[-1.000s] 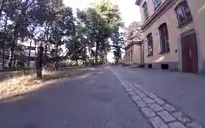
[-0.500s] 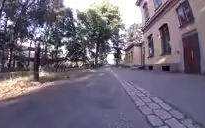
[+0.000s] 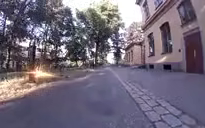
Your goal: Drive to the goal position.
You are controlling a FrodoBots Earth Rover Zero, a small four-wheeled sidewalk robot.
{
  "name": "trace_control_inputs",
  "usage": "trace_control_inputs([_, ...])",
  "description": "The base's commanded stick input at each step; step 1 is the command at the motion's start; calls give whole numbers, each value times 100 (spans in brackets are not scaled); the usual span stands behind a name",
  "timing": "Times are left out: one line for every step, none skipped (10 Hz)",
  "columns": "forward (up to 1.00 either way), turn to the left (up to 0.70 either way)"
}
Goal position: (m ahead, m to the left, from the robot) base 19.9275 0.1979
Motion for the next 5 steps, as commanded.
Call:
trace_control_inputs([45,0])
trace_control_inputs([45,0])
trace_control_inputs([45,0])
trace_control_inputs([45,0])
trace_control_inputs([45,0])
